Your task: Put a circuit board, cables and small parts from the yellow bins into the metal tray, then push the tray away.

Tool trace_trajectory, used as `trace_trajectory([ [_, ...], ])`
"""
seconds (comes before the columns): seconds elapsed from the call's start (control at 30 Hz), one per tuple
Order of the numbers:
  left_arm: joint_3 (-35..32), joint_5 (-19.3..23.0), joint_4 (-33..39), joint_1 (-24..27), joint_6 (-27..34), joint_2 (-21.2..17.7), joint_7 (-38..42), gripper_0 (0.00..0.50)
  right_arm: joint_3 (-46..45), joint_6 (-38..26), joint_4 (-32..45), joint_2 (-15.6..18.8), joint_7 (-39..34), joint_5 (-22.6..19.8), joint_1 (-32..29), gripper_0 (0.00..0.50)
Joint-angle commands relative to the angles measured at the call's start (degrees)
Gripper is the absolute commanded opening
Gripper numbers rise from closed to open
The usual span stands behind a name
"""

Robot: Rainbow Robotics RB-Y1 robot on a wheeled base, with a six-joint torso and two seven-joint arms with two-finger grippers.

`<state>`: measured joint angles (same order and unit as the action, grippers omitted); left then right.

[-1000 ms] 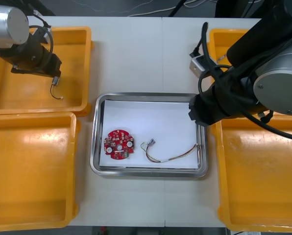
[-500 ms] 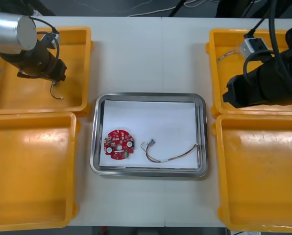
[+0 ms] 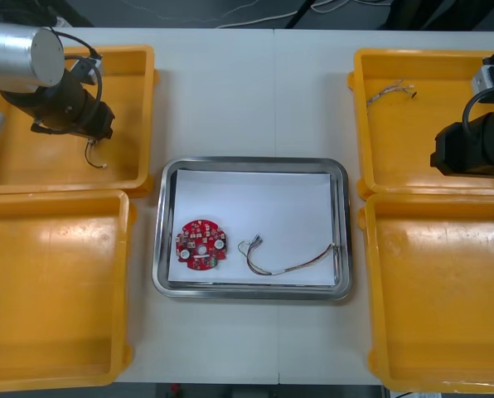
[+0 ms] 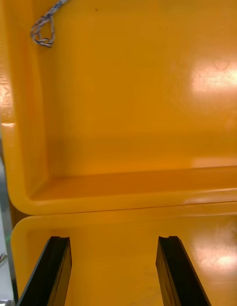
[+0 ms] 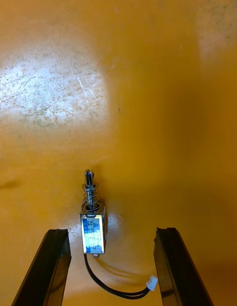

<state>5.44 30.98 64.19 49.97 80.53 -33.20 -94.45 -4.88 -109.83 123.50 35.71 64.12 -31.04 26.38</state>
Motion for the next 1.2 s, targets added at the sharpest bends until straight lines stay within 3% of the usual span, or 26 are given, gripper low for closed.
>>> trace_trajectory([
  [0.03,0.45,-0.31,0.58,0.66,-0.81,0.85,-1.44,0.500,-1.97,-0.17,-3.18,1.91,2.33,1.77,-0.54,0.500],
  [0.17,0.36,-0.57,0.50,0.30,-1.16,0.85,-1.35,0.500,-1.97,0.23,-5.46,1.91,2.51,2.38,-0.54,0.500],
  [0.5,-0.43,-0.92,0.50,-1.54,-1.95,0.76,-1.44,0.500,-1.97,12.36,-13.90,1.20,2.33,2.38,1.13,0.500],
  [1.2,-1.13,-0.92,0.50,-3.83,-3.27,0.85,-0.21,0.500,7.08,25.37,-34.47,-0.03,2.07,6.95,14.40,0.500],
])
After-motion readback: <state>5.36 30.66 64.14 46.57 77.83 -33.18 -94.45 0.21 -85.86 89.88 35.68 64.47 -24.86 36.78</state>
